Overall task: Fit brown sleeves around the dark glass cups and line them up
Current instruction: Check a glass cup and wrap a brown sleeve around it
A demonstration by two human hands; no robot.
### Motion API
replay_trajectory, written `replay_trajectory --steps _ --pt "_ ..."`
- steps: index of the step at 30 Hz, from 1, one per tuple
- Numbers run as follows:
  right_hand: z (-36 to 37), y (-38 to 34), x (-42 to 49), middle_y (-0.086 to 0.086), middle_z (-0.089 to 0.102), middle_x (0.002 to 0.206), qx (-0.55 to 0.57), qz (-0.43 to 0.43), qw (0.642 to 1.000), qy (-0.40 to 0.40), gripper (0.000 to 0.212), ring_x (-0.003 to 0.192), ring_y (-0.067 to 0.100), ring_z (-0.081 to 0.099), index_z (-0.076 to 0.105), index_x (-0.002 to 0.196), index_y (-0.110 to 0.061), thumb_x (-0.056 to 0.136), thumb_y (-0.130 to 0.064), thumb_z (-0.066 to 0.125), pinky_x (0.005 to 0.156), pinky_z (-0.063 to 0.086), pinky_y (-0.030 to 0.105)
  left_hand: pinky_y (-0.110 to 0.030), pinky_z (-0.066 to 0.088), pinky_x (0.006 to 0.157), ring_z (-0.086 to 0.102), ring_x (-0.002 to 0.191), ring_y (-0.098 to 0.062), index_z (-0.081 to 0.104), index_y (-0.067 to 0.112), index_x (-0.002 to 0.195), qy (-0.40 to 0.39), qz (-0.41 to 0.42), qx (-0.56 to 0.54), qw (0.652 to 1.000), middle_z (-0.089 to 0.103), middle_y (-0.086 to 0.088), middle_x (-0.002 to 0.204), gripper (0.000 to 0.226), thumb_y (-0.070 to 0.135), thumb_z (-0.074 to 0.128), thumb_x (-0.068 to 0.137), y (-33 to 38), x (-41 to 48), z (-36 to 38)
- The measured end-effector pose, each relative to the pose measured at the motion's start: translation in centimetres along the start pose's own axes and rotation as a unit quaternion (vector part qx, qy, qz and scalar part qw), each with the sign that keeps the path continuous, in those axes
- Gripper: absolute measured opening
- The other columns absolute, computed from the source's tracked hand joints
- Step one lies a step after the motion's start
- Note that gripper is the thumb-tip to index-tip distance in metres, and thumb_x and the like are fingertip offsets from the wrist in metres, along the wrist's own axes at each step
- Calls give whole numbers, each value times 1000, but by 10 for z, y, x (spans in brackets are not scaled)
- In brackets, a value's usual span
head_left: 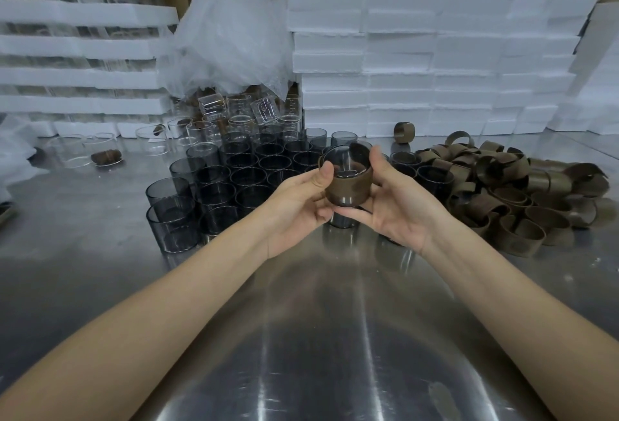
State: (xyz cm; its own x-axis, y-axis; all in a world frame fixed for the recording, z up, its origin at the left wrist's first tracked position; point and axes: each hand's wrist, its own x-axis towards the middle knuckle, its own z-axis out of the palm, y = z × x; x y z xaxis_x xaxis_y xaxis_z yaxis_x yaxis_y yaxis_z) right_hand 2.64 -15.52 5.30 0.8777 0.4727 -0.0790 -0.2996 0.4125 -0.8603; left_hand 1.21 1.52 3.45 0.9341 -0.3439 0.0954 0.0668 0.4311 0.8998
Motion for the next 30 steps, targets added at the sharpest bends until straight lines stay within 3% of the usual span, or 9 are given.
replay_trajectory --steps 8,16,22,24,27,30 --pt "1 1 0 15 70 115 15 8 1000 5 62 104 29 69 63 119 -7 71 -45 66 81 60 42 -15 40 48 49 65 -9 78 13 97 21 -10 -35 999 68 -6 93 69 47 94 39 -3 2 3" --pt "2 2 1 16 69 117 33 5 999 -12 64 105 28 68 60 124 -6 72 -44 65 79 60 41 -13 40 48 53 61 -4 79 15 95 18 -3 -35 999 71 -4 93 65 50 91 42 -5 3 -2" --pt "0 -5 -3 11 66 125 -95 -57 992 -55 48 118 22 62 59 128 -12 90 -42 56 92 55 37 -12 42 52 55 65 -3 80 18 93 33 36 -26 998 73 0 94 52 52 80 53 -2 0 -1" --pt "-2 -4 -3 5 64 128 -185 -106 976 -44 51 120 17 60 54 134 -17 90 -41 58 97 52 35 -14 46 57 59 77 -8 80 17 95 60 48 -24 997 73 -3 98 51 51 75 57 7 1 -1" --pt "0 1 -6 -12 64 122 -327 -171 928 -45 56 116 4 59 49 133 -40 83 -41 71 94 50 25 -25 57 78 67 103 -19 64 12 126 89 52 93 990 72 -6 115 61 39 70 71 20 -3 -5" --pt "4 8 -8 -19 58 121 -523 -239 817 -41 59 114 -6 53 49 130 -48 78 -37 74 99 44 21 -26 56 86 68 106 -16 57 15 133 48 57 209 975 72 -4 115 64 29 72 72 22 -10 -2"
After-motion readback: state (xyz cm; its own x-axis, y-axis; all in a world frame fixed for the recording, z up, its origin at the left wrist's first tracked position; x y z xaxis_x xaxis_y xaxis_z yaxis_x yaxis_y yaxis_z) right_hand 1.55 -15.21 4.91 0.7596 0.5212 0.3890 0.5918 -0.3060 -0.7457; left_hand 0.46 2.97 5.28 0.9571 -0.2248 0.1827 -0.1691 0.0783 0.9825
